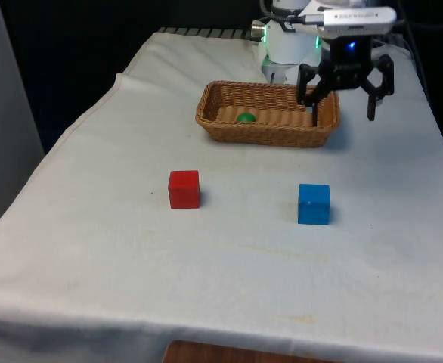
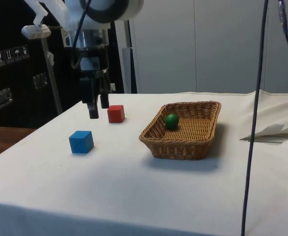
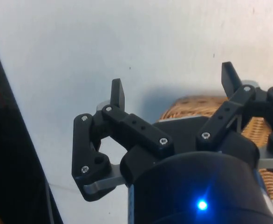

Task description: Place all non-red objects into the basket.

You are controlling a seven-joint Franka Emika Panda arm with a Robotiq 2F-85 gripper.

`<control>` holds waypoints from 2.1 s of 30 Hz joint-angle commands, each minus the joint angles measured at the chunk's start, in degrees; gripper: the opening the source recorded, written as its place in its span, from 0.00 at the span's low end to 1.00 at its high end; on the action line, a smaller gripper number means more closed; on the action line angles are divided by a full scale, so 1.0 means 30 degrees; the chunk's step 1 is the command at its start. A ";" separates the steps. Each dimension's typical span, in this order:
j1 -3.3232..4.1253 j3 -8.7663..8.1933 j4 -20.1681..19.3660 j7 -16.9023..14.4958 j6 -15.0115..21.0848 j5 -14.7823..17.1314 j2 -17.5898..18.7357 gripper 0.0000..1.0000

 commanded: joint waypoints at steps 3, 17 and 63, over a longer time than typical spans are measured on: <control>-0.0019 -0.0095 0.0688 0.0076 -0.0019 0.0000 0.0726 1.00; -0.0057 -0.0611 0.1757 0.0439 0.0306 0.0095 0.2273 1.00; -0.0191 -0.0917 0.7200 0.1432 0.0726 0.0095 0.7277 1.00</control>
